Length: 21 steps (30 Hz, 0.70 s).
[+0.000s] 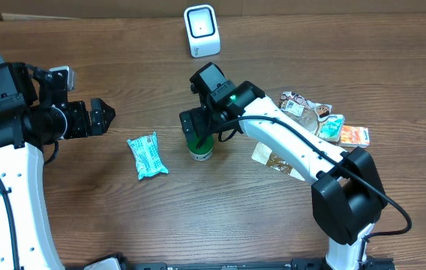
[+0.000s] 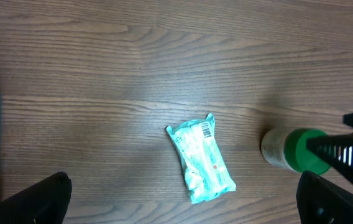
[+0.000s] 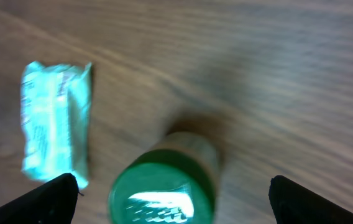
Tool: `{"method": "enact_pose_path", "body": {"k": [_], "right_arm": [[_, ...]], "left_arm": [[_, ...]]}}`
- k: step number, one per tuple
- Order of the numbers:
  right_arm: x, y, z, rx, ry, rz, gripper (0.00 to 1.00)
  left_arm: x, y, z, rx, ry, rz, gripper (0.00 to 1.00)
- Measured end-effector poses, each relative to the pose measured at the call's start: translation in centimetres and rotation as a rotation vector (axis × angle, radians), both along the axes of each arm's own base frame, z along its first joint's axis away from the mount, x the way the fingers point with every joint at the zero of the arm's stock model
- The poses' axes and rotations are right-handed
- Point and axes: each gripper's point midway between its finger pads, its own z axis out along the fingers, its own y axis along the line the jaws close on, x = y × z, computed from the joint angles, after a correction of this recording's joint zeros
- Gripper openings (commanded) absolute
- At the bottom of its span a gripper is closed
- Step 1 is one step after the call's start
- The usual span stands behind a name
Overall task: Scan the item barcode
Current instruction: 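Move the right gripper to the green-lidded jar and grasp it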
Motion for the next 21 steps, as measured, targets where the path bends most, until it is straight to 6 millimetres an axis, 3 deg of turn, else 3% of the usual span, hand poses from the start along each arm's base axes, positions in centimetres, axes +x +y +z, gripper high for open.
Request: {"method": "enact_pose_path", "body": {"k": [5,12,21], "right_arm": [[-0.8,0.8,-0.1,0.035,0.030,0.061,0.99],[-2.7,0.0,-0.8,-0.040,-0.006,0.370,0.99],[-2.1,0.3,-1.5,-0.071,-0.094,0.561,0.97]], "left_arm": [[0.0,0.0,0.0,0.000,0.000,0.000,1.00],[0.0,0.0,0.0,0.000,0.000,0.000,1.00],[0.0,0.0,0.0,0.000,0.000,0.000,1.00]]}}
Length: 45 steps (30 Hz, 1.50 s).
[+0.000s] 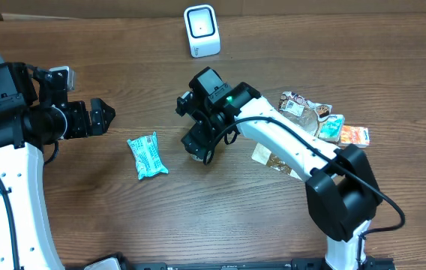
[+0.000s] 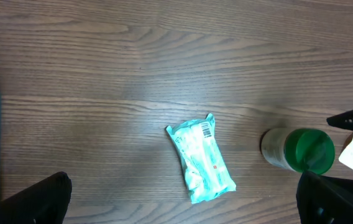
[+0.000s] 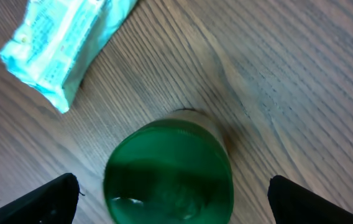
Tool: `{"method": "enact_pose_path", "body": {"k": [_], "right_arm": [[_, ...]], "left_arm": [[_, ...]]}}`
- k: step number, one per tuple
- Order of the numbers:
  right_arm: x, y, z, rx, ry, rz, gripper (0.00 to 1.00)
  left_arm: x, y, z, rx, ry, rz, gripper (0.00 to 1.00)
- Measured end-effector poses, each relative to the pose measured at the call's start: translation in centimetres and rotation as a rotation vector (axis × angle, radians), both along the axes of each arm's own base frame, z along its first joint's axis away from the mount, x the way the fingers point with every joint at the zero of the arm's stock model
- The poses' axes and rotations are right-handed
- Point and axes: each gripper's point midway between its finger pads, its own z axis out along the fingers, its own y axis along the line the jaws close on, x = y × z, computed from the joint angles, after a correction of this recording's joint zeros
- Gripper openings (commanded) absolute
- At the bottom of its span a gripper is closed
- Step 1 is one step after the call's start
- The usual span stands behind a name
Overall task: Scan the item barcode
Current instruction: 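Move the right gripper to the green-lidded jar and grasp it, then lift the jar and hold it in front of the white scanner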
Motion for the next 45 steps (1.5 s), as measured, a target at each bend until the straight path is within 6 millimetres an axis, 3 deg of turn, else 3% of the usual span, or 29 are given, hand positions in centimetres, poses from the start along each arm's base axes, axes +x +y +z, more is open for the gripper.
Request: {"method": "enact_pose_path", "body": {"k": [7,20,25,34,41,45], "right_arm": [[0.0,-0.1,-2.5,-0.035,0.026,0.026,0.98],[0.2,0.1,-2.9,-0.028,0.013,0.036,0.96],[-0.1,-0.1,-3.7,-0.035,0.021,0.037,0.86],[0.2,0.1,-3.5,-0.027,0.006,0.038,0.57],[-0.2,-0.4,-3.2,-0.046,0.049,-0.016,0.56],[-0.7,-0.7,-2.0,-0.076,0.109,-0.079,0.49]], "left_arm": [[0.0,0.0,0.0,0.000,0.000,0.000,1.00],[0.0,0.0,0.0,0.000,0.000,0.000,1.00],[0.0,0.0,0.0,0.000,0.000,0.000,1.00],[0.0,0.0,0.0,0.000,0.000,0.000,1.00],[0.0,0.0,0.0,0.000,0.000,0.000,1.00],[0.0,0.0,0.0,0.000,0.000,0.000,1.00]]}}
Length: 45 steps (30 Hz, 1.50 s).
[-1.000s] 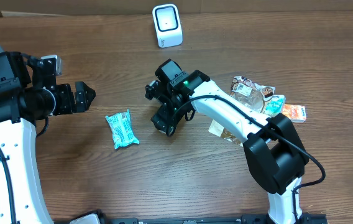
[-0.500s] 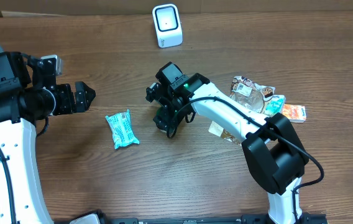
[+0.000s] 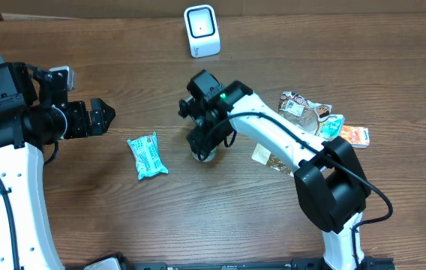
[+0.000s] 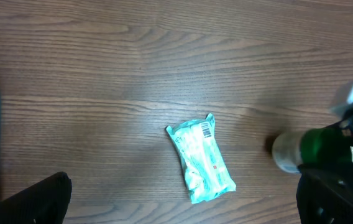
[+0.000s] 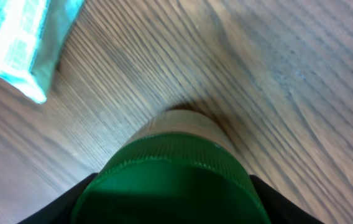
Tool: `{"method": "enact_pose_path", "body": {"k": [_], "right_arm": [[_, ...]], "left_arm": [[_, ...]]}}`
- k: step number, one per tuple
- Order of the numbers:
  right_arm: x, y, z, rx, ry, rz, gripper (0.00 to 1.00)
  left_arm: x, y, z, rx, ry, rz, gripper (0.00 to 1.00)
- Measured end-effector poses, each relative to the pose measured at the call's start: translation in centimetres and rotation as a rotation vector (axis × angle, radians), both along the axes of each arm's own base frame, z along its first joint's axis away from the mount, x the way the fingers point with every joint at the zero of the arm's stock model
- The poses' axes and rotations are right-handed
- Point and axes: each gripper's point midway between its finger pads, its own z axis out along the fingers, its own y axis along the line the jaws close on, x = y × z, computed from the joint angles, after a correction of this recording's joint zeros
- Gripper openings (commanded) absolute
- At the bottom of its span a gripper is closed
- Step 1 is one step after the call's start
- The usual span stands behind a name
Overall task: Scan the item barcode
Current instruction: 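Lift the jar and hold it in front of the white scanner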
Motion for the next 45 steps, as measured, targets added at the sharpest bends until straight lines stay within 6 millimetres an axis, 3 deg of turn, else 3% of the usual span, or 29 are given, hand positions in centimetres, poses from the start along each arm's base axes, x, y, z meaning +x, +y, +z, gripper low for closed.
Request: {"method": "enact_pose_path", "body": {"k": [6,13,18,26,36,45], "right_arm": [[0.9,1.6,6.4,0.110,0.046,-0.066,0.49],[3.2,1.5,15.0,0.446,0.155,-0.120,0.49],[6.0,-1.9,20.5,0.782,0.275,-0.165,0.50],[7.7,-6.2,25.6,1.084,0.354,-0.162,0.50],[7.6,-6.9,26.8,1.151,0.379,-0.147,0.50],[7.9,-6.0,24.8,1.039,0.333,-0.176,0.50]], "left_arm": [[0.0,0.0,0.0,0.000,0.000,0.000,1.00],[0.0,0.0,0.0,0.000,0.000,0.000,1.00],[0.0,0.0,0.0,0.000,0.000,0.000,1.00],[0.0,0.0,0.0,0.000,0.000,0.000,1.00],[0.0,0.0,0.0,0.000,0.000,0.000,1.00],[0.0,0.0,0.0,0.000,0.000,0.000,1.00]]}}
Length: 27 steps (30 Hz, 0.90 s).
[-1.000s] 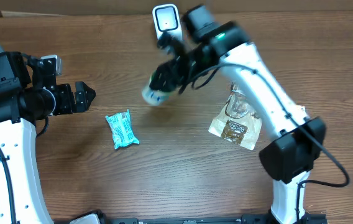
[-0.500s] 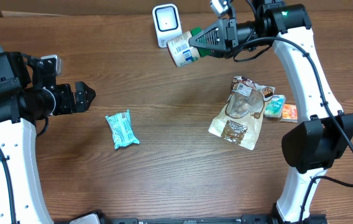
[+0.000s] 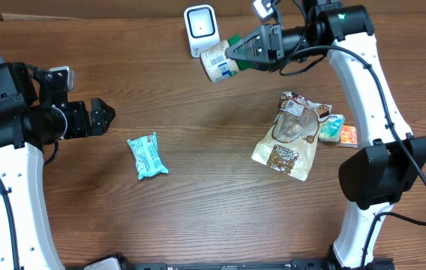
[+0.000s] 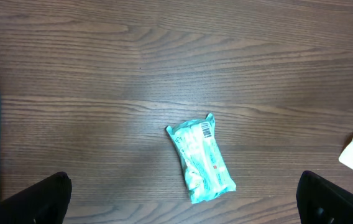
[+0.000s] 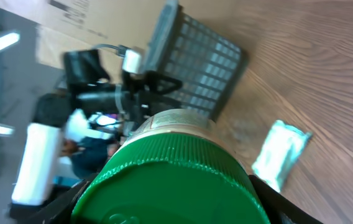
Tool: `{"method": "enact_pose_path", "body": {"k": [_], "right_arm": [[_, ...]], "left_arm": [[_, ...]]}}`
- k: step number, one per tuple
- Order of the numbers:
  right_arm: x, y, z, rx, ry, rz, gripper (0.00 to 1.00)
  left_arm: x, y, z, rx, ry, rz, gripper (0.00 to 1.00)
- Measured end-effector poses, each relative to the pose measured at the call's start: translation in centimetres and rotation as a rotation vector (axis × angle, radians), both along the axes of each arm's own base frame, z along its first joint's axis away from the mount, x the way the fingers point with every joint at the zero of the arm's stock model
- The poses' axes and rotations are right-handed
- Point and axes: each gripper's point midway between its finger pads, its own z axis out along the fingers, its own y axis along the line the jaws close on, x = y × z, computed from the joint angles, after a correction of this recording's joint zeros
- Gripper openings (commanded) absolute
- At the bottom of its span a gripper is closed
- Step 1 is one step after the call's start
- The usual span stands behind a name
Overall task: Scan the item barcode
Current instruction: 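Lift the jar and hold it in front of the white scanner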
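Note:
A green-lidded jar [image 3: 219, 61] is held on its side in the air, just right of and in front of the white barcode scanner [image 3: 201, 30] at the table's far edge. My right gripper [image 3: 237, 51] is shut on the jar's green lid [image 5: 173, 180], which fills the right wrist view. My left gripper [image 3: 109, 115] hovers open over the left of the table, well away from the jar, with a teal packet [image 4: 200, 158] on the wood below it.
A brown snack pouch [image 3: 286, 136] and several small packets [image 3: 333, 129] lie at the right. A grey basket [image 5: 192, 59] stands off the table's left end, its edge showing in the left wrist view.
My right gripper has left the table's middle with the jar. It now holds it tilted sideways beside the scanner. The snack pouch sits uncovered at the right. The left arm is unchanged.
My right gripper stood open above the upright jar at the table's middle. It then turned about the lid, and later sat low around it. Now the jar is off the table, on its side next to the scanner. The left arm and teal packet stayed put.

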Motion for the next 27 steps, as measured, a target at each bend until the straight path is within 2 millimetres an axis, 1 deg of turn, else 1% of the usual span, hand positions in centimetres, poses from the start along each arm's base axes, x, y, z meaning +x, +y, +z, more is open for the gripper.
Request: {"method": "enact_pose_path", "body": {"k": [2,6,9,11,12,13,14,16,20,21,23,24,27], "right_arm": [[-0.2,1.0,-1.1,-0.066,-0.015,0.000,0.50],[-0.6,3.7,-4.4,-0.268,-0.097,-0.001,0.50],[0.1,5.3,-7.6,-0.505,-0.232,-0.049,0.50],[1.1,6.0,-8.9,-0.639,-0.333,-0.096,0.50],[1.7,6.1,-9.2,-0.692,-0.381,-0.124,0.50],[2.4,6.2,-9.3,-0.723,-0.422,-0.150,0.50],[4.3,6.5,-9.2,-0.785,-0.522,-0.228,0.50],[7.3,6.6,-8.4,-0.831,-0.659,-0.345,0.48],[11.3,6.1,-7.4,-0.873,-0.865,-0.472,0.45],[12.8,6.0,-6.9,-0.872,-0.959,-0.505,0.45],[14.0,5.8,-6.6,-0.881,-1.054,-0.522,0.45],[14.9,5.7,-6.4,-0.887,-1.131,-0.533,0.46],[16.5,5.4,-5.6,-0.906,-1.277,-0.554,0.46]], "left_arm": [[0.0,0.0,0.0,0.000,0.000,0.000,1.00],[0.0,0.0,0.0,0.000,0.000,0.000,1.00],[0.0,0.0,0.0,0.000,0.000,0.000,1.00],[0.0,0.0,0.0,0.000,0.000,0.000,1.00],[0.0,0.0,0.0,0.000,0.000,0.000,1.00],[0.0,0.0,0.0,0.000,0.001,0.000,1.00],[0.0,0.0,0.0,0.000,0.000,0.000,1.00],[0.0,0.0,0.0,0.000,0.000,0.000,1.00],[0.0,0.0,0.0,0.000,0.001,0.000,1.00],[0.0,0.0,0.0,0.000,0.000,0.000,1.00],[0.0,0.0,0.0,0.000,0.001,0.000,1.00],[0.0,0.0,0.0,0.000,0.000,0.000,1.00],[0.0,0.0,0.0,0.000,0.000,0.000,1.00]]}}
